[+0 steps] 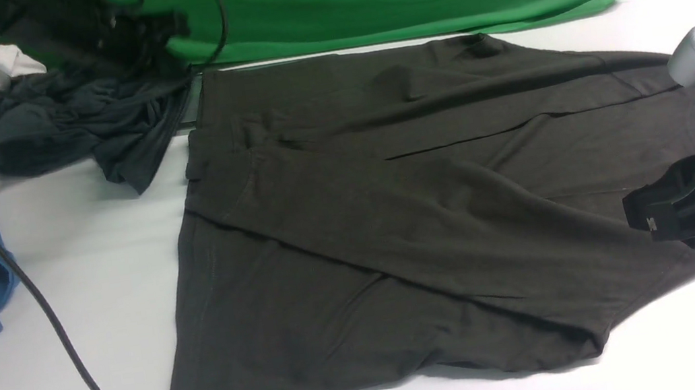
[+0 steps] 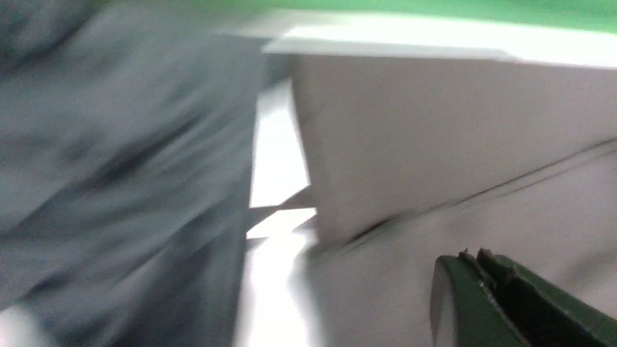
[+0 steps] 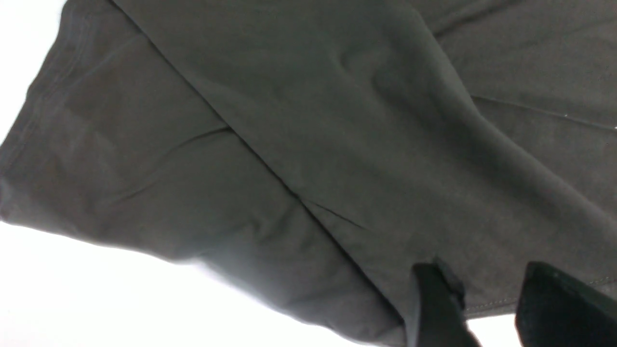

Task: Fold a long-sleeved shirt on a white desktop.
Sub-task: 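Grab the top left corner of the dark shirt with the left gripper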

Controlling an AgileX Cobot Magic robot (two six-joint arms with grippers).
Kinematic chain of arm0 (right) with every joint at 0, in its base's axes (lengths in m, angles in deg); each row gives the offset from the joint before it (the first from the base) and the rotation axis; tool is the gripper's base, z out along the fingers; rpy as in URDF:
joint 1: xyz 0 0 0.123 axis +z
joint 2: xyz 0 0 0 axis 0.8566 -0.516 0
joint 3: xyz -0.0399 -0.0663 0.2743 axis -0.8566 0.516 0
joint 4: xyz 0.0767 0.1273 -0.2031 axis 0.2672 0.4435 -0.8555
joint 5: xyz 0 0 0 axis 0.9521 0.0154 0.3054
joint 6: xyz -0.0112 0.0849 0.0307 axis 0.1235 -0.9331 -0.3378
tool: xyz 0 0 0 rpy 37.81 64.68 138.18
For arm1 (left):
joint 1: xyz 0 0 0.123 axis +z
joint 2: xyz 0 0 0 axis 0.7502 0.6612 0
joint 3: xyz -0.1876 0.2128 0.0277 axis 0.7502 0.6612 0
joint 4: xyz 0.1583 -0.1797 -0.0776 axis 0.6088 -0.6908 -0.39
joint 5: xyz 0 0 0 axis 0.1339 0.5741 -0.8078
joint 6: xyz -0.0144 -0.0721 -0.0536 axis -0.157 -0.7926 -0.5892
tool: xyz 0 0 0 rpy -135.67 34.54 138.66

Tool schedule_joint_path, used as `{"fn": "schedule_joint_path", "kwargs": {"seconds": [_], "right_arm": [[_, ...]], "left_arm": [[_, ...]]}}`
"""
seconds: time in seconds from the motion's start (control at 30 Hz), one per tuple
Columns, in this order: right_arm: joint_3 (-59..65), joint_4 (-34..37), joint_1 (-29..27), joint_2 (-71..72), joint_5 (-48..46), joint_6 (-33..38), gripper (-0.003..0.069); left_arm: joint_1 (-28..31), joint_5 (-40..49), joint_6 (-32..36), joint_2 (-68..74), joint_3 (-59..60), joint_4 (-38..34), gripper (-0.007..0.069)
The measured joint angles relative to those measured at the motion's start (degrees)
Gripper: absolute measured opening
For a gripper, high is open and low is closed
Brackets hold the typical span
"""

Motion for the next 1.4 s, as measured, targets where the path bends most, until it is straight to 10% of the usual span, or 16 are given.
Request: {"fn": "schedule_joint_path", "kwargs": {"seconds": [0.3, 0.57, 1.07, 1.4], "right_arm": [[0.00, 0.00, 0.00, 0.00, 0.19, 0.00, 0.0242], [0.00, 0.00, 0.00, 0.00, -1.05, 0.00, 0.0242], [0.00, 0.00, 0.00, 0.00, -1.22, 0.00, 0.0242], [0.00, 0.00, 0.00, 0.00, -1.22, 0.00, 0.0242]], "left_arm": [[0.00, 1.10, 0.63, 5.61, -0.04, -1.55, 0.0321], [0.00, -1.74, 1.18, 7.56, -0.04, -2.87, 0.0356], [0.00, -3.91, 5.30, 8.96, -0.11, -7.67, 0.0042], [0.00, -3.84, 6.30, 6.09, -1.41, -9.90, 0.0028]]}}
